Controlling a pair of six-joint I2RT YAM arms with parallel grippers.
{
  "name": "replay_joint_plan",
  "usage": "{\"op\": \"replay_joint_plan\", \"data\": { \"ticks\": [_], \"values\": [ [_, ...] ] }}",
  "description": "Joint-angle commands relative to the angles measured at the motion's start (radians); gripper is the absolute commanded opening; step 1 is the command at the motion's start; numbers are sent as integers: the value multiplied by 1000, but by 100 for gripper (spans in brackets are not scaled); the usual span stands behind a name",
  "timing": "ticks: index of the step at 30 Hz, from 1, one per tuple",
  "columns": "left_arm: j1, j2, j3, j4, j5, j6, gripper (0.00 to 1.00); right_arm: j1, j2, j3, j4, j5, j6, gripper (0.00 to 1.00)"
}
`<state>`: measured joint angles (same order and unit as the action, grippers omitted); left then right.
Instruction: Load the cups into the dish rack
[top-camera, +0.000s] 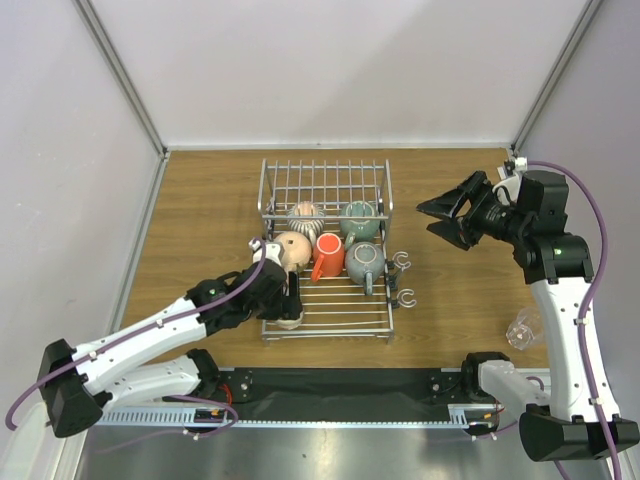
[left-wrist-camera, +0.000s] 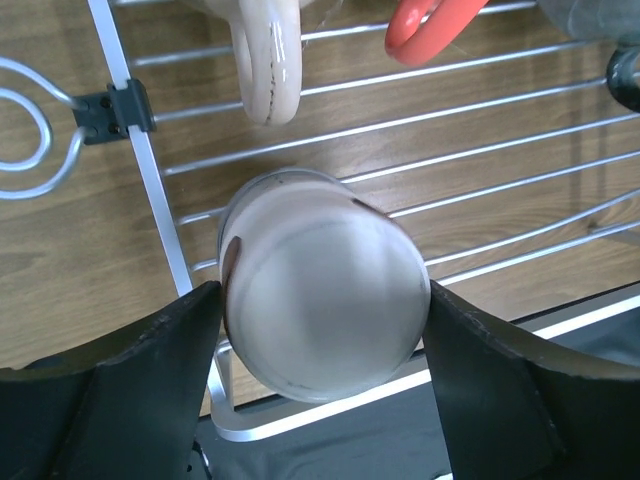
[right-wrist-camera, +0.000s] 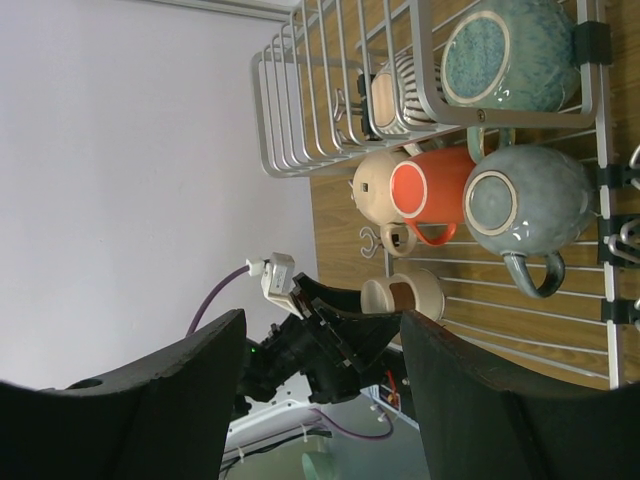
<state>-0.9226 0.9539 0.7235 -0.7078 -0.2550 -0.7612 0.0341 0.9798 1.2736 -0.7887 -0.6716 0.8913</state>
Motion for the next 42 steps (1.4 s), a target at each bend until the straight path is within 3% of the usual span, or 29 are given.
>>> {"op": "replay_joint_plan", "data": {
  "ticks": [1,6,12,17,19,23,27,36,42],
  "values": [
    [5,8,25,-18,25,14,85,-7,-15,-2,23,-34,-15,69],
    [5,-17,33,-12,37,26,98,-10,-15,-11,20,-33,-17,69],
    [5,-35,79,-41,51,39,99,-13,-10,-8,-6,-13,-29,69],
    [5,-134,149,-157,66,17,100,-22,32,91,-286,249,-98,68],
    [5,-209,185,-199,65,13,100,-26,46,127,-371,430,-104,66],
    [5,-277,293,-255,33,7,100,-85,45,101,-501,664,-83,65],
    [4,-303,391,-173,51,29,100,-219,-1,4,-492,802,-107,61],
    [5,-222,562,-84,171,168,100,-266,3,-146,-497,1124,-83,57],
    [5,-227,606,-99,169,210,100,-310,17,-235,-428,1119,-87,56]
  ]
}}
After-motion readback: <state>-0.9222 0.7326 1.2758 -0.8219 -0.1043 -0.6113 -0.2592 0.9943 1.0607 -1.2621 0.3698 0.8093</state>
